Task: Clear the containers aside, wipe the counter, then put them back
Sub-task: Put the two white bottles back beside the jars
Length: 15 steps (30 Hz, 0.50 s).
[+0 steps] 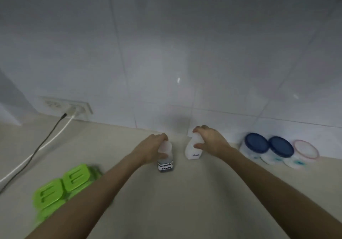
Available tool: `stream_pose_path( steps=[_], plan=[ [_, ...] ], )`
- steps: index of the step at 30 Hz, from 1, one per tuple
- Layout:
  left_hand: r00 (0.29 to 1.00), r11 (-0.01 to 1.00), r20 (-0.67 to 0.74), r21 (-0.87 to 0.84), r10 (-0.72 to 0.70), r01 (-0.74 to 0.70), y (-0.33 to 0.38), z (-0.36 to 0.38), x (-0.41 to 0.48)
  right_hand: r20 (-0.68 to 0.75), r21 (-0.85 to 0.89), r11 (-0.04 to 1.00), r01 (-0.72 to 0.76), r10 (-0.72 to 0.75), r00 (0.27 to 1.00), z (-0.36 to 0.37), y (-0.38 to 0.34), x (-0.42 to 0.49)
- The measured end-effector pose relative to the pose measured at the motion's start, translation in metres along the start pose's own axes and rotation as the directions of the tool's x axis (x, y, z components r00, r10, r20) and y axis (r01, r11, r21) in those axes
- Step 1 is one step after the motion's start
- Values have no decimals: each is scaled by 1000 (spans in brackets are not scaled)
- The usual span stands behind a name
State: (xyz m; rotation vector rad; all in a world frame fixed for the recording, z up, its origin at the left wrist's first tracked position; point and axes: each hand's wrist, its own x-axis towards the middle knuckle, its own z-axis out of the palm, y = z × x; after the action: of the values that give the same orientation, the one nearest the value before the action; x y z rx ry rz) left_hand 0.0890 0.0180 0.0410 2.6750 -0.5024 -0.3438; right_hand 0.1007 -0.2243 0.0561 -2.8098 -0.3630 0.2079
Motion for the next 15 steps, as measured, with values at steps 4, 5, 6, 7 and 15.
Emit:
stream_pose_path(
  steps=[4,5,6,7,15],
  plan=[
    [993,994,46,14,111,-112,65,22,55,-49,-141,987,-79,73,996,-18,58,-13],
    [990,991,56,23,131,-132,80,27,69,-48,-172,980,-100,94,994,-20,71,-16],
    [987,988,66,31,150,-152,95,32,83,-46,-187,974,-124,118,992,-23,85,-18],
    [984,986,68,34,162,-164,106,34,92,-47,-198,969,-145,138,989,-24,93,-19],
    [982,979,19,75,188,-189,158,60,148,-138,-265,931,-252,222,965,-26,145,-20]
  ],
)
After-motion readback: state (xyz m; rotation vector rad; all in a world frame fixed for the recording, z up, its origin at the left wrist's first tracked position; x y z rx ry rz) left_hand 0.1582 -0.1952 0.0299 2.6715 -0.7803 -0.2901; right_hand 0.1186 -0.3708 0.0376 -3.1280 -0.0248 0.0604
